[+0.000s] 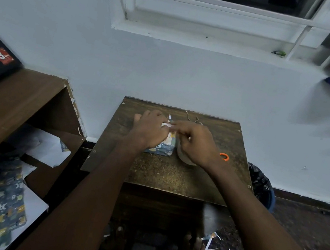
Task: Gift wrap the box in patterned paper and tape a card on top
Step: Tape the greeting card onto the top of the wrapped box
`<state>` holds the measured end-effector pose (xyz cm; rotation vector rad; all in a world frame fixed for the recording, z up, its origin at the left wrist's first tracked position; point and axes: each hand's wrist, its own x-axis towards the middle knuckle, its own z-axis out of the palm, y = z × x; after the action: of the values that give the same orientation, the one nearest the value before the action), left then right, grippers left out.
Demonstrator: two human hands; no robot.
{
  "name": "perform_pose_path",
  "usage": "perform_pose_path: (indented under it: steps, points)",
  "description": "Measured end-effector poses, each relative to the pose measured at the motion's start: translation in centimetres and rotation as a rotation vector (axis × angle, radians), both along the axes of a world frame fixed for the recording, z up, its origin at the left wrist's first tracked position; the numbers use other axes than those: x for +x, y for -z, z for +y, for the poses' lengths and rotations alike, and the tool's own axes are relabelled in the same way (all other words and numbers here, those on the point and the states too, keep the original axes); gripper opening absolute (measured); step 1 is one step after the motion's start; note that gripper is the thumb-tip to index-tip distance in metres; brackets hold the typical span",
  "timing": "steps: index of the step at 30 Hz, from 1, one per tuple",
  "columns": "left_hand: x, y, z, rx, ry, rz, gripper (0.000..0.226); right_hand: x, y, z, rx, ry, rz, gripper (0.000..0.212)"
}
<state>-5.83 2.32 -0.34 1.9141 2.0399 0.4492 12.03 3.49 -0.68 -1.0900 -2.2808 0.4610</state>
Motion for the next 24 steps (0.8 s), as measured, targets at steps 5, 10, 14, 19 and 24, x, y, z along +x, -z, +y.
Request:
perform_pose_path:
  steps: [5, 10, 14, 19, 24]
  points:
    - [0.3, -0.7, -0.8, 0.175, 0.008, -0.032, 0.036, 3.3, -1.9, 1.0, -0.170, 0.166, 0.049, 0.026]
    - [2.2, -1.1, -1.4, 0.337, 0.120, -0.136, 0.033, 5.5, -2.1, 0.7, -0.302, 0.022, -0.376, 0.021]
    - [3.3, -0.8, -1.4, 0.383, 0.158, -0.249, 0.036, 5.1, -0.6, 0.3, -0.201, -0.017, -0.556, 0.016]
    - [3.6, -0.7, -1.4, 0.382, 0.180, -0.387, 0.033, 6.7, -2.2, 0.7, -0.281, 0.048, -0.255, 0.015]
    - [4.2, -1.2, -1.3, 0.315, 0.153, -0.557, 0.018, 8.7, -3.3, 0.8, -0.442, -0.009, 0.098, 0.013]
